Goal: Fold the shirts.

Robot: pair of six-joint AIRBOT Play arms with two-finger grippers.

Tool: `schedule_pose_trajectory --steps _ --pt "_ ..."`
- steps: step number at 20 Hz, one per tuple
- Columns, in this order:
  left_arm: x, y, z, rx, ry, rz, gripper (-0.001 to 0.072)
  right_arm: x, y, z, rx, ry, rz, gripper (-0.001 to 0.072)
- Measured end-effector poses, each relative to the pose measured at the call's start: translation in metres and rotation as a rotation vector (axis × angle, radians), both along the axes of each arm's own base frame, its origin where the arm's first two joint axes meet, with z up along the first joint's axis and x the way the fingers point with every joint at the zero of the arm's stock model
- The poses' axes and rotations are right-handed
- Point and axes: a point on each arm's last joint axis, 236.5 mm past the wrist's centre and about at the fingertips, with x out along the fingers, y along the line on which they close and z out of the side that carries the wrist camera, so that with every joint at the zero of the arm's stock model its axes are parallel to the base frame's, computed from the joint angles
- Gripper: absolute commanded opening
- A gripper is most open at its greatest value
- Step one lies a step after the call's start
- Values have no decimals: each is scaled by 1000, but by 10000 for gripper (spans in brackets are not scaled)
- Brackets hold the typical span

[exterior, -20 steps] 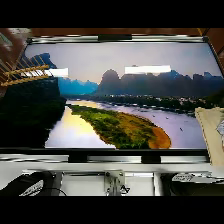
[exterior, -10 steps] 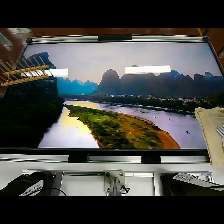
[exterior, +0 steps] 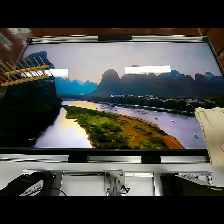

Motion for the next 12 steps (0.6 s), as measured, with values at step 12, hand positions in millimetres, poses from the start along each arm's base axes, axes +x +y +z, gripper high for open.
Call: schedule_pose_trajectory --steps 12 --pt "-3 0 3 -5 -7 -2 459 213 20 -9 -68 94 434 82"
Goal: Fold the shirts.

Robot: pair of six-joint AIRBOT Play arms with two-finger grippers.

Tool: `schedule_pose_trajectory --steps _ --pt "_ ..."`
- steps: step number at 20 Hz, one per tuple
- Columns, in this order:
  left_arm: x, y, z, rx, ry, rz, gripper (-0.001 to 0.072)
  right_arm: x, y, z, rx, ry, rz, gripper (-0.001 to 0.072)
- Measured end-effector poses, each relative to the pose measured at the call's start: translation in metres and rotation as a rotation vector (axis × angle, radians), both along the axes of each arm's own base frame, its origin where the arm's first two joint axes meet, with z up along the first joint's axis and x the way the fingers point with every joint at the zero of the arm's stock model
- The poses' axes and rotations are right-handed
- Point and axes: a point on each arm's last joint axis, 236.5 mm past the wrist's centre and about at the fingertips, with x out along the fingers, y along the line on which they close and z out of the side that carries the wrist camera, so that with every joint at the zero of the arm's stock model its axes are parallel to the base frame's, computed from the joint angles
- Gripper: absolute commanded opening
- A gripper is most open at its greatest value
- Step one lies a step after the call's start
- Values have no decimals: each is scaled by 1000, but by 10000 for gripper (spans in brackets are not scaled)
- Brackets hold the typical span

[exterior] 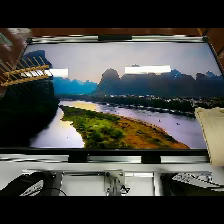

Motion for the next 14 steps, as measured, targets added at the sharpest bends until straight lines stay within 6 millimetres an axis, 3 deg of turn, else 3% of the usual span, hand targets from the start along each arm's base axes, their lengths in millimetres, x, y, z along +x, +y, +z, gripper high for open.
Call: schedule_pose_trajectory --steps 2,5,14 --pt "-3 0 2 -8 1 -7 459 16 7 11 -48 -20 19 81" --pt "-5 0 4 -14 0 -13 460 24 12 22 -95 -37 21 82" --pt "-13 -2 11 -45 2 -43 460 -7 14 61 -204 -132 -36 81"
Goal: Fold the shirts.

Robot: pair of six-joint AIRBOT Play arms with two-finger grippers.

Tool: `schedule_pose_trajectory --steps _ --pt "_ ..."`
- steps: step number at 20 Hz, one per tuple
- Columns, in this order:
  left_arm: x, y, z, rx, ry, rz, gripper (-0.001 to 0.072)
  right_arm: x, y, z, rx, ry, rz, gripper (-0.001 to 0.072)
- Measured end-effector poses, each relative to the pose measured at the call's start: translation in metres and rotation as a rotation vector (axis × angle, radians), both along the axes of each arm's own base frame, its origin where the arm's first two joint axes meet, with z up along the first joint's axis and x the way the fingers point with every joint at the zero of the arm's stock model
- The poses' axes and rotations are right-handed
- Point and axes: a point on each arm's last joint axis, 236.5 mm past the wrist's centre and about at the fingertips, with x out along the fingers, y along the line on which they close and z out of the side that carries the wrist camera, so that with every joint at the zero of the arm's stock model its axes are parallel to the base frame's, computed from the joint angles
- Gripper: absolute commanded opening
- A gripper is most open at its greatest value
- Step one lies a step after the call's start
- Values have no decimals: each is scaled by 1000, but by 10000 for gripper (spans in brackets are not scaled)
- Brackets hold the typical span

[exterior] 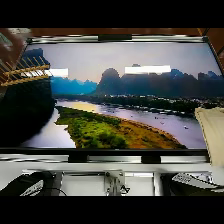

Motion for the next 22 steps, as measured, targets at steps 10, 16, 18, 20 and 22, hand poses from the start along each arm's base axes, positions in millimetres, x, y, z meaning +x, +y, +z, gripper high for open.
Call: schedule_pose_trajectory --steps 10,16,18,20,22 --pt "-1 0 1 -3 1 -4 460 -11 13 13 19 -93 22 82" --pt "-1 0 1 5 -17 0 459 -18 14 -22 180 -24 -16 82" --pt "0 0 0 11 -30 4 459 -21 18 -28 208 -1 -22 82" --pt "1 0 -1 17 -37 9 459 -22 21 -33 237 6 -19 105" --pt "3 0 -2 28 -42 17 459 -20 26 -38 274 0 -2 657"
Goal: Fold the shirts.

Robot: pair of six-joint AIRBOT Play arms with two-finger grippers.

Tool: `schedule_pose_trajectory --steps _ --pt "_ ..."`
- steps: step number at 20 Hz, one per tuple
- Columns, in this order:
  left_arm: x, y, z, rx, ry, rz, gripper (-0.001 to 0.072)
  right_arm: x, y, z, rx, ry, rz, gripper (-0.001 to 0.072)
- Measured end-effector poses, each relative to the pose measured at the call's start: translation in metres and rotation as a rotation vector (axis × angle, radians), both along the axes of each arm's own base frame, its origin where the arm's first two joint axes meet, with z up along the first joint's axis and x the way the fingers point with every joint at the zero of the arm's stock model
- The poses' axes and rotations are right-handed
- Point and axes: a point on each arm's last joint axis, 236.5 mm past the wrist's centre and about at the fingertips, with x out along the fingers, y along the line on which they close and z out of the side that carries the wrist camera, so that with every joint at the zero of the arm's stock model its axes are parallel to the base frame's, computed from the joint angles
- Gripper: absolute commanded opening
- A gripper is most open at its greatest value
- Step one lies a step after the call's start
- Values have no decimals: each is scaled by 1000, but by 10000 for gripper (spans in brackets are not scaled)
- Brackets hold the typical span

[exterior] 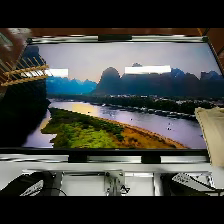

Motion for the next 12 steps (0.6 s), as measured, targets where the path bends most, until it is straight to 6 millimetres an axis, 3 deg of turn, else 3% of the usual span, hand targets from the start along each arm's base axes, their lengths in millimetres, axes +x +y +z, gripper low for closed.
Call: schedule_pose_trajectory --steps 3,7,10,12 --pt "6 1 -5 25 -4 23 459 12 8 -15 88 -40 58 655" --pt "23 5 -21 93 -7 86 459 32 26 -59 301 -52 144 649" --pt "40 9 -39 164 5 132 459 48 53 -94 476 -19 238 626" --pt "53 10 -54 213 21 155 459 49 69 -120 589 35 262 627"
